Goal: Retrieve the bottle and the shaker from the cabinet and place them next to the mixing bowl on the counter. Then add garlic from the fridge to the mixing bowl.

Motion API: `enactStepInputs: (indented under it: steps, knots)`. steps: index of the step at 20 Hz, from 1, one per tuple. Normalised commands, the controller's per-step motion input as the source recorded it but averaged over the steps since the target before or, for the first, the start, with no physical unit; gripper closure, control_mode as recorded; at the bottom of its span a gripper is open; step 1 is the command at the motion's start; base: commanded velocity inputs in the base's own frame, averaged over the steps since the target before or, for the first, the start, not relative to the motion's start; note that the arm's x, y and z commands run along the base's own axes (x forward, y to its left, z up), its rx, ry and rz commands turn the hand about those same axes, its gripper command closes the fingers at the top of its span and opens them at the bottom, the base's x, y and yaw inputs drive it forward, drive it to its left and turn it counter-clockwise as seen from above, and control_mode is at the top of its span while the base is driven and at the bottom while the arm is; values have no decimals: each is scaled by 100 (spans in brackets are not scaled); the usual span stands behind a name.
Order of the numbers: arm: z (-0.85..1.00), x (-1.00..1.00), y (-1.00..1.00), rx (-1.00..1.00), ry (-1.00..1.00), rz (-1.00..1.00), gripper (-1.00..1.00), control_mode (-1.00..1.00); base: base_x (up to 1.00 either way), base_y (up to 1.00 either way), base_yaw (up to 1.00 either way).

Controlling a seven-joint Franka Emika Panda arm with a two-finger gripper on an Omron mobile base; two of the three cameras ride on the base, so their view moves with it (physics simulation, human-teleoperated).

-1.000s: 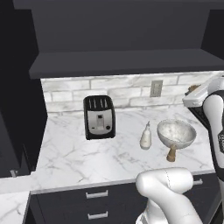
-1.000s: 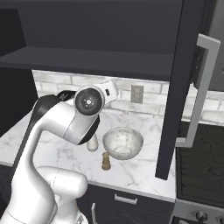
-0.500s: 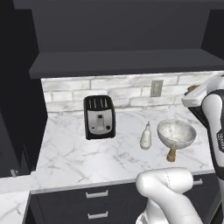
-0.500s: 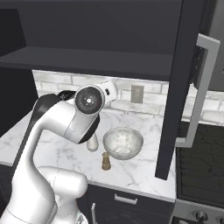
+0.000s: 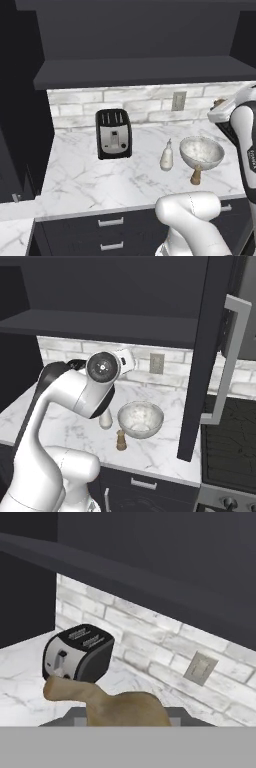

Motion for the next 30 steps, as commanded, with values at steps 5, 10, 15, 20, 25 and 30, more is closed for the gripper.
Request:
enactStepInputs:
  steps: [5,10,15,20,25,30]
  knots:
    - [-35,0,0,-3,5,-2,100,-100,0,0,0]
    - [-49,0,0,-6,14,-6,100,-100,0,0,0]
    - [-27,0,-1,-1,18,-11,100,-100,0,0,0]
    - [-21,0,-11,0,22,-16,100,-100,0,0,0]
    - [-19,0,-18,0,26,-21,100,-100,0,0,0]
    - [-27,0,-14,0,15,-19,100,-100,0,0,0]
